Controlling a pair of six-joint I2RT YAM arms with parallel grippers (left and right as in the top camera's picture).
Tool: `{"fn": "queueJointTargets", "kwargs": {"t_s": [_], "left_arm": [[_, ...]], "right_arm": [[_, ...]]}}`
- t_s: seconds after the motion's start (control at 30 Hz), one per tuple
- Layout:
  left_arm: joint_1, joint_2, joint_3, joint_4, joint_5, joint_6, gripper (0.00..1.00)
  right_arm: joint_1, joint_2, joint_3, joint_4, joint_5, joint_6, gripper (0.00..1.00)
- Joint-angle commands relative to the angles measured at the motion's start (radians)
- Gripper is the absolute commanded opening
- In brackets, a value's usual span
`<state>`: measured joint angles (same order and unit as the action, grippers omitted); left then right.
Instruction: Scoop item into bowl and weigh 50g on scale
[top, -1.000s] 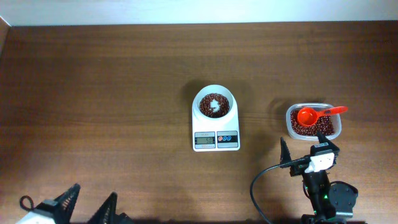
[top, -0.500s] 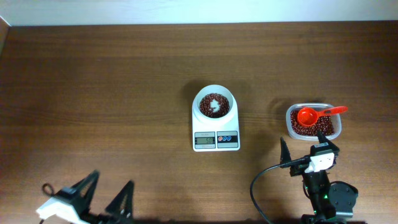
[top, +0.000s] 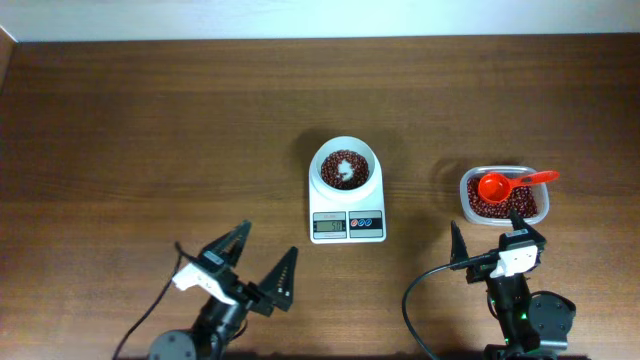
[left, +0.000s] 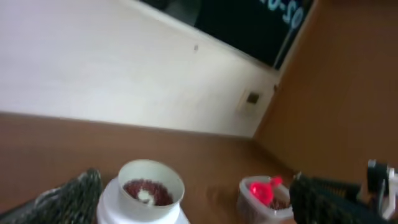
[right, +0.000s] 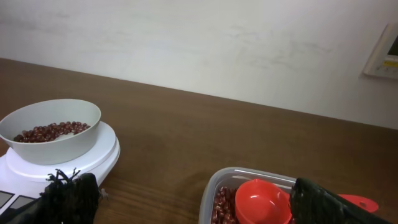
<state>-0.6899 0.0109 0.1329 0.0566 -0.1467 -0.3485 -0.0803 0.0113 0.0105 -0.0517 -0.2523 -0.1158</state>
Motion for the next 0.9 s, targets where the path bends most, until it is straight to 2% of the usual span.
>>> {"fn": "queueJointTargets", "kwargs": {"t_s": [0.0,0.2,0.4,0.53,0.87], "left_arm": [[-0.002,-0.005,-0.129,0.144,0.063,0.064,0.99],[-0.001,0.0,-0.124,0.083,0.087,0.054,0.99],[-0.001,0.0,-0.124,-0.127,0.002,0.055,0.99],[-0.001,0.003,-0.124,-0.125,-0.036,0.098,0.99],[-0.001,0.003,-0.124,-0.125,-0.033,0.097,0.99]], "right_arm": [[0.009,-0.008,-0.005,-0.005,-0.002,0.0,0.99],[0.009,-0.008,-0.005,-0.005,-0.002,0.0,0.99],[0.009,-0.008,-0.005,-0.005,-0.002,0.0,0.99],[0.009,-0.008,-0.005,-0.005,-0.002,0.0,0.99],[0.009,-0.008,-0.005,-0.005,-0.002,0.0,0.99]]}}
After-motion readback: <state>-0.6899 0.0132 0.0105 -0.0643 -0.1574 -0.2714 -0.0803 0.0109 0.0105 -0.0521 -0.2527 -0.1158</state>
